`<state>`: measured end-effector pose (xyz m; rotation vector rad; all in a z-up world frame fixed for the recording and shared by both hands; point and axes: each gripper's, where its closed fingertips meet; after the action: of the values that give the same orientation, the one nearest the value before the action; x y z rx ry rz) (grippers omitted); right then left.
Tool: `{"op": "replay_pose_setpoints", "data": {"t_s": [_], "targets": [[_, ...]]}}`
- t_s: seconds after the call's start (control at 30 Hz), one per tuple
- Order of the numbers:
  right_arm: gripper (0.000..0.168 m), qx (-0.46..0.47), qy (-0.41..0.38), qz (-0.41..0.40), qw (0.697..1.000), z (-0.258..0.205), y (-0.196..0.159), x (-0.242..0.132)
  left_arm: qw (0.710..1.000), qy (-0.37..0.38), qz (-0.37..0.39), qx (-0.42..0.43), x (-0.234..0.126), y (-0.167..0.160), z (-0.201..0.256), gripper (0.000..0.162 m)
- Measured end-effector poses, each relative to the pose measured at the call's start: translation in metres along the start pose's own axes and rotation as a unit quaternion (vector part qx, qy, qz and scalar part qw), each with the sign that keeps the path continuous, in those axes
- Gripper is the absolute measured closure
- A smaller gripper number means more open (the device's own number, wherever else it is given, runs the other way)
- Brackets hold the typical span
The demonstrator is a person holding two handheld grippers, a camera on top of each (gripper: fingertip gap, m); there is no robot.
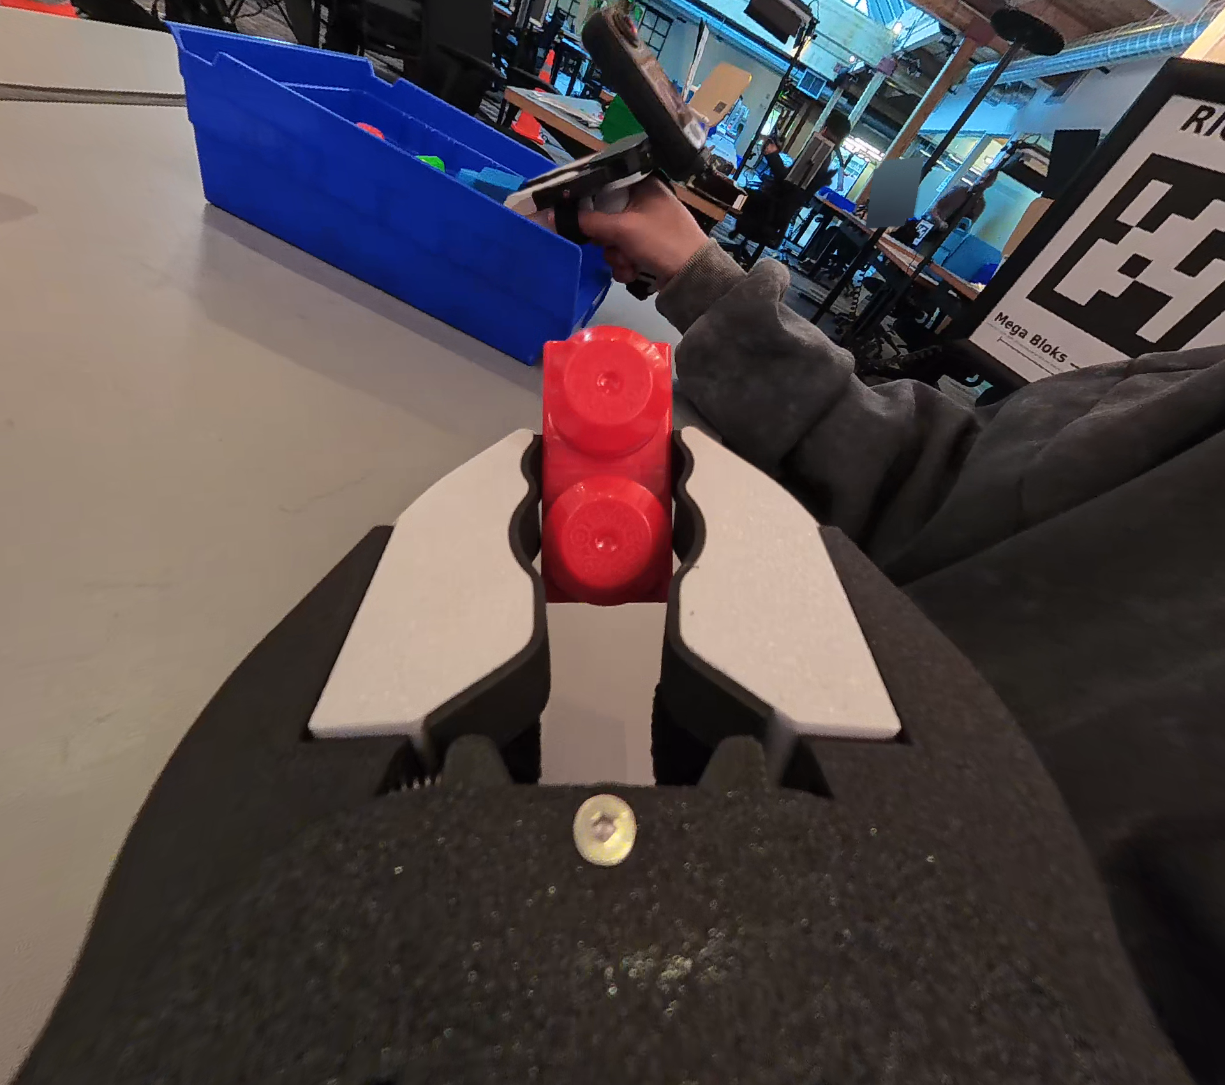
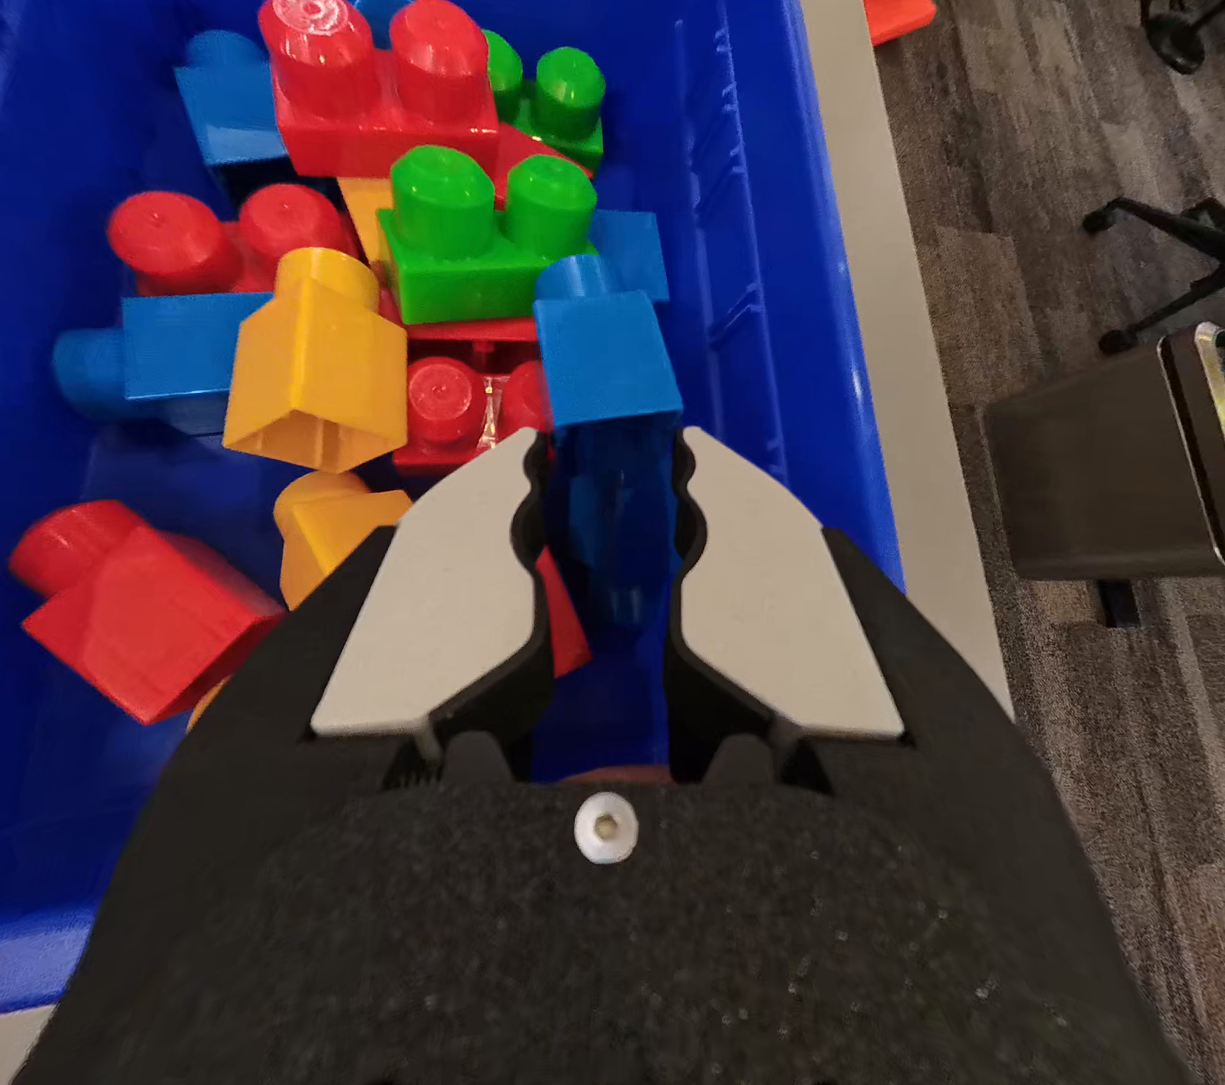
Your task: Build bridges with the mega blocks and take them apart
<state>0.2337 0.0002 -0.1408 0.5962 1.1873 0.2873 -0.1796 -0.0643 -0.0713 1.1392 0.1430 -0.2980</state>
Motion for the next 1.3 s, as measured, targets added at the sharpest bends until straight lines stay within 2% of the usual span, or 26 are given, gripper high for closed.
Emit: {"op": "replay_pose_setpoints", "data": {"t_s": [0.17,0.23,0.33,0.4,0.43,0.5,0.6,0.67,0.83,0.9,0.97,1.2,1.23,1.27,1.3], "targets": [[0.121,0.003,0.031,0.016,0.999,-0.003,0.001,-0.007,1.0,0.003,-0.005,-0.002,0.002,-0.002,-0.002,0.126],[0.105,0.012,0.048,0.037,0.998,-0.001,0.006,-0.022,1.0,0.007,-0.003,0.0,0.001,-0.001,-0.002,0.126],[0.1,0.019,0.08,0.107,0.991,0.001,0.026,-0.07,1.0,0.007,-0.002,0.003,0.0,0.0,-0.001,0.126],[0.1,0.011,0.148,0.188,0.971,-0.017,0.046,-0.119,1.0,0.005,-0.002,0.004,-0.001,0.0,-0.001,0.127],[0.103,-0.003,0.205,0.23,0.951,-0.035,0.054,-0.146,1.0,0.004,-0.001,0.004,-0.001,0.0,0.0,0.127],[0.107,-0.041,0.341,0.3,0.89,-0.084,0.059,-0.2,1.0,0.001,0.002,0.005,-0.001,0.001,0.001,0.127],[0.107,-0.103,0.549,0.32,0.765,-0.164,0.039,-0.257,1.0,-0.012,0.014,0.005,-0.003,0.005,0.004,0.127],[0.103,-0.132,0.629,0.268,0.717,-0.215,0.017,-0.259,0.999,-0.019,0.027,0.005,-0.006,0.008,0.007,0.127],[0.097,-0.178,0.722,0.16,0.649,-0.324,-0.03,-0.245,0.997,-0.038,0.063,0.0,-0.017,0.018,0.009,0.127],[0.098,-0.181,0.73,0.146,0.643,-0.345,-0.04,-0.243,0.996,-0.044,0.08,-0.006,-0.022,0.021,0.007,0.127],[0.101,-0.166,0.728,0.143,0.65,-0.355,-0.041,-0.238,0.995,-0.049,0.09,-0.011,-0.027,0.024,0.006,0.127],[0.109,-0.121,0.757,0.122,0.63,-0.369,-0.048,-0.239,0.996,-0.035,0.087,-0.015,-0.026,0.022,-0.001,0.127],[0.111,-0.124,0.752,0.118,0.636,-0.373,-0.05,-0.238,0.996,-0.031,0.084,-0.013,-0.025,0.022,-0.001,0.127],[0.127,-0.138,0.749,0.11,0.638,-0.375,-0.055,-0.236,0.996,-0.027,0.083,-0.01,-0.024,0.021,-0.001,0.127],[0.132,-0.147,0.752,0.104,0.634,-0.376,-0.058,-0.238,0.996,-0.025,0.082,-0.009,-0.024,0.021,-0.002,0.127]]}}
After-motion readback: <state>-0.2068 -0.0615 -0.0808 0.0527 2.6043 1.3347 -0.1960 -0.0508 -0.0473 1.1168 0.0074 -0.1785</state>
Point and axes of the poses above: each gripper's, where its closed fingertips meet, x out along the fingers, y out of its top, z = x × y across the jaws, and after that the axes turned 11 degrees about -z, right-handed
